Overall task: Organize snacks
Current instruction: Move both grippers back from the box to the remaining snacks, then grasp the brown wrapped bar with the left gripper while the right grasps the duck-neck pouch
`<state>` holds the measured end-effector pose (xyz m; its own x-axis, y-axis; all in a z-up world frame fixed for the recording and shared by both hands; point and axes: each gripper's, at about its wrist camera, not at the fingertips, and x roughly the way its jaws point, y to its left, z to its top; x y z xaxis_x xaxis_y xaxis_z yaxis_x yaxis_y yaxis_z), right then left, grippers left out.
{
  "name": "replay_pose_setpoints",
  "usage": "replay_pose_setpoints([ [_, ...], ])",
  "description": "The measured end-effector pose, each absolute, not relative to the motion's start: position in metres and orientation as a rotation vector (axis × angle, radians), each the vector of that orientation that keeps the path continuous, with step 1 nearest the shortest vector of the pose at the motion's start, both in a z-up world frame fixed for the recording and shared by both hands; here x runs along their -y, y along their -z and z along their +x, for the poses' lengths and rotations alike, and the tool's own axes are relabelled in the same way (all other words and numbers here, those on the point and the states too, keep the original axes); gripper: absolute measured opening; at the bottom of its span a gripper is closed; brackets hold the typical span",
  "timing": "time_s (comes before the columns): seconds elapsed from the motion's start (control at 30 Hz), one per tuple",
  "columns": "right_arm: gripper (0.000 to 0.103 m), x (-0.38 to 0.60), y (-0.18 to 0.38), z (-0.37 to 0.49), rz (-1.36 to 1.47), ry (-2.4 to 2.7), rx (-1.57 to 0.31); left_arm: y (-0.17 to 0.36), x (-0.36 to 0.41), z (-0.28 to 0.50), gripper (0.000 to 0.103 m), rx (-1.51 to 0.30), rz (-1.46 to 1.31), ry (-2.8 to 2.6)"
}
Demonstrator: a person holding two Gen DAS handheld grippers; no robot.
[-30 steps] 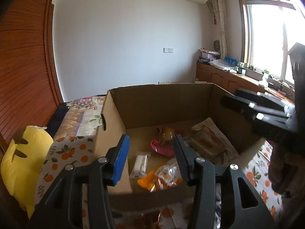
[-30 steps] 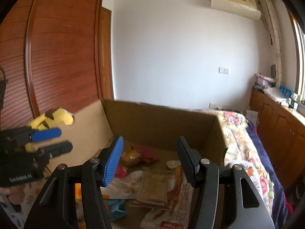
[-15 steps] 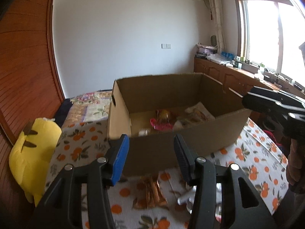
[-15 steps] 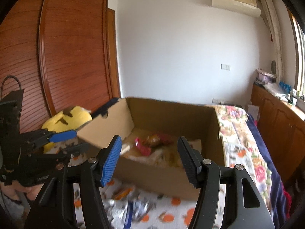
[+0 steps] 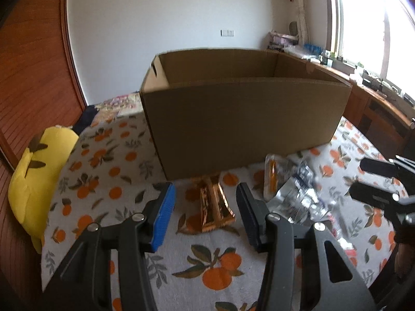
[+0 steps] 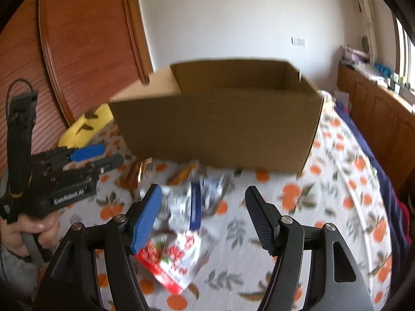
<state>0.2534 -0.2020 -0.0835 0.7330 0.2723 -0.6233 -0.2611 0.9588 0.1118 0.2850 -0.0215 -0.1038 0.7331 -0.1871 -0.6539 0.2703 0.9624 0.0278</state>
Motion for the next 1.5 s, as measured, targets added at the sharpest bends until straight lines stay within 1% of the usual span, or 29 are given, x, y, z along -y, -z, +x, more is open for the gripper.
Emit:
replay_pose_setpoints([
  [0.3,0.068,0.192,0.121,0.249,0.036,-0.303,-0.79,0.127,0.019,0.29,0.049,-0.757,0.11,0.242],
  [0.57,0.069,0.18,0.133,0.257,0.001,-0.286,-0.834,0.134,0.015,0.298,0.049,-0.806,0.077,0.248],
  [0.73,0.069,0.189,0.138,0.257,-0.018,-0.267,-0.859,0.136,0.015,0.3,0.049,-0.82,0.077,0.24],
  [1.07,0.069,0.199,0.139,0.25,-0.053,-0.25,-0.855,0.14,0.018,0.303,0.049,-0.844,0.099,0.224],
  [1.17,0.071,0.192,0.141,0.251,-0.092,-0.235,-0.849,0.141,0.019,0.304,0.049,-0.85,0.107,0.214],
  [1.33,0.071,0.187,0.143,0.255,-0.127,-0.228,-0.838,0.142,0.018,0.305,0.049,-0.854,0.108,0.209],
  [1.37,0.07,0.188,0.143,0.255,-0.131,-0.228,-0.835,0.143,0.018,0.305,0.049,-0.857,0.108,0.209],
  [1.4,0.061,0.187,0.143,0.255,-0.133,-0.231,-0.831,0.143,0.018,0.306,0.049,-0.858,0.107,0.21],
  [1.43,0.058,0.188,0.143,0.254,-0.133,-0.238,-0.825,0.143,0.018,0.306,0.049,-0.858,0.107,0.21],
  [1.47,0.052,0.19,0.142,0.253,-0.126,-0.247,-0.827,0.143,0.019,0.306,0.049,-0.859,0.109,0.209],
  [1.5,0.041,0.191,0.141,0.253,-0.121,-0.254,-0.827,0.143,0.02,0.306,0.049,-0.86,0.111,0.21],
])
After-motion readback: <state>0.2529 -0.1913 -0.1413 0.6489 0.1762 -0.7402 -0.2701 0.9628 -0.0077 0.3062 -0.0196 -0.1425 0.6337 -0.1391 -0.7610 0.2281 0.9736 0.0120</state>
